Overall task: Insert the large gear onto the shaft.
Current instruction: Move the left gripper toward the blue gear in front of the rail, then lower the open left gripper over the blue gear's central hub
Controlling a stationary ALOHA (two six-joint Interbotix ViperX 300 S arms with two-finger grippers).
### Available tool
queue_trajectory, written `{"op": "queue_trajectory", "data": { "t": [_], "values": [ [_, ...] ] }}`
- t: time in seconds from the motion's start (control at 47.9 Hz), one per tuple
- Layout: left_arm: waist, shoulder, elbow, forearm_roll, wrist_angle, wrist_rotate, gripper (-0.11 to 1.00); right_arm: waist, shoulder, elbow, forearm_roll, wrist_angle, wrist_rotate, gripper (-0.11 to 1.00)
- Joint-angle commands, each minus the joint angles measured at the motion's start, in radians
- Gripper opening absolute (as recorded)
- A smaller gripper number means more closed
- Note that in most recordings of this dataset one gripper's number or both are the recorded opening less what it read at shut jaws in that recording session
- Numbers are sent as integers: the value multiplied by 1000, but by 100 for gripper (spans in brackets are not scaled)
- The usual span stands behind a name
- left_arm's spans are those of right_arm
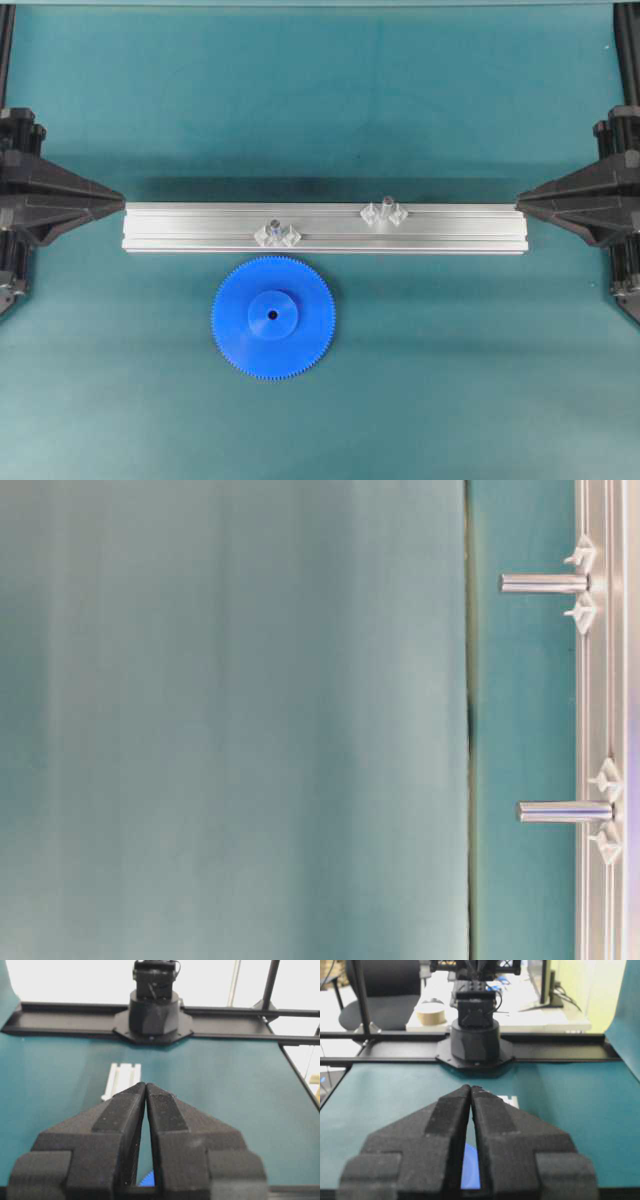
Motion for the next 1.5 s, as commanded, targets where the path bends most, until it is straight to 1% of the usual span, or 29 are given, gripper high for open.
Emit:
{"op": "queue_trajectory", "data": {
  "t": [0.0,0.042,0.084,0.125,0.188,0.251,0.334,0.418,0.501,0.564,0.668,0.752,0.856,0.94,1.086,1.42,1.483],
  "values": [
    [-25,51,-103,11,58,-9,11,5,2,-31,9,-3,6,16],
    [-28,71,-129,14,100,-8,9,8,-3,-34,31,12,11,16],
    [-29,89,-147,14,135,-6,3,9,-9,-35,55,40,23,14],
    [-29,101,-156,14,163,-5,-1,9,-15,-38,69,80,37,10],
    [-34,117,-160,14,184,-8,-1,11,-21,-44,69,149,57,7],
    [-40,129,-163,14,196,-11,-1,14,-29,-51,69,218,69,6],
    [-61,156,-172,14,221,-12,-1,15,-32,-58,69,301,72,6],
    [-75,184,-192,14,258,-12,-1,15,-32,-57,69,356,72,6],
    [-77,219,-218,14,299,-12,-1,8,-37,-52,63,402,72,6],
    [-78,250,-235,14,337,-12,-1,0,-44,-41,49,431,72,6],
    [-78,298,-268,14,402,-8,-1,-34,-80,-15,26,499,74,6],
    [-78,336,-288,14,439,-3,-1,-67,-127,3,23,540,74,6],
    [-78,376,-308,15,446,-2,-1,-114,-206,28,9,575,72,6],
    [-77,400,-321,15,445,0,-1,-149,-258,43,8,617,71,6],
    [-78,445,-321,15,453,-2,-1,-160,-279,55,8,712,75,6],
    [-86,586,-333,15,442,3,-1,-158,-279,78,8,693,75,6],
    [-91,607,-342,17,442,14,-1,-160,-279,81,8,692,75,6]
  ]
}}
